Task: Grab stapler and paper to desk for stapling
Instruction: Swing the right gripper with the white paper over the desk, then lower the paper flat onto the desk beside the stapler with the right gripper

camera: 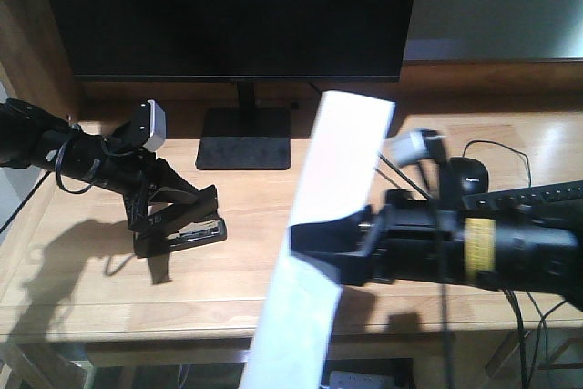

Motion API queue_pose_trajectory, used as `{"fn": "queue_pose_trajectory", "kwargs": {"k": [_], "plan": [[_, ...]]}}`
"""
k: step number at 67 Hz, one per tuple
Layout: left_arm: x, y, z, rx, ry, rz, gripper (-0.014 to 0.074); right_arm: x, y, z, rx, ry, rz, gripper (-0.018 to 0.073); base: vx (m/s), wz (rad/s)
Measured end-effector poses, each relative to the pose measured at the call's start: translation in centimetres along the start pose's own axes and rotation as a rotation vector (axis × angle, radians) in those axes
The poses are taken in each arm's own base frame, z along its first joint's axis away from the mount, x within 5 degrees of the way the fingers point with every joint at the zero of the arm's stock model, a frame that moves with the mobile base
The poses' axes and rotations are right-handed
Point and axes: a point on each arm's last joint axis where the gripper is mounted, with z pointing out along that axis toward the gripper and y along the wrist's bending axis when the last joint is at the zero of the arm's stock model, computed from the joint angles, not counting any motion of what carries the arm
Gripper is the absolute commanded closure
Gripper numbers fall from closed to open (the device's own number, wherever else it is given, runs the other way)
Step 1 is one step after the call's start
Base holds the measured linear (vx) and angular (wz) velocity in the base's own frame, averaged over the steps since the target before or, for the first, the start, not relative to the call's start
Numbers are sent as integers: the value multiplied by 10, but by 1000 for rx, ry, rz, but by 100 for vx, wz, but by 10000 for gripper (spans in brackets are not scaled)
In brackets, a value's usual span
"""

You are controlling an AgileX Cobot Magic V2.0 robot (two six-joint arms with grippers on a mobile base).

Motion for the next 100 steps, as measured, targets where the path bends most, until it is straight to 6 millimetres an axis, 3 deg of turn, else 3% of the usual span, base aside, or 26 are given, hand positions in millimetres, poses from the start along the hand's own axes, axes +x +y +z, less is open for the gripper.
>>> {"fn": "queue_pose_trajectory", "kwargs": {"k": [10,19,32,44,60,84,100], "plan": [[0,0,0,0,0,0,603,-7,-9,31,35,48,-9,564,0,0],[0,0,0,0,0,0,603,-7,-35,49,161,69,21,564,0,0],[0,0,0,0,0,0,603,18,-88,65,441,160,79,564,0,0],[0,0,0,0,0,0,603,38,-116,70,587,239,68,564,0,0],[0,0,0,0,0,0,603,41,-124,74,620,262,48,564,0,0],[0,0,0,0,1,0,603,7,-123,84,610,172,0,564,0,0],[0,0,0,0,1,0,603,7,-137,98,621,181,13,564,0,0]]}}
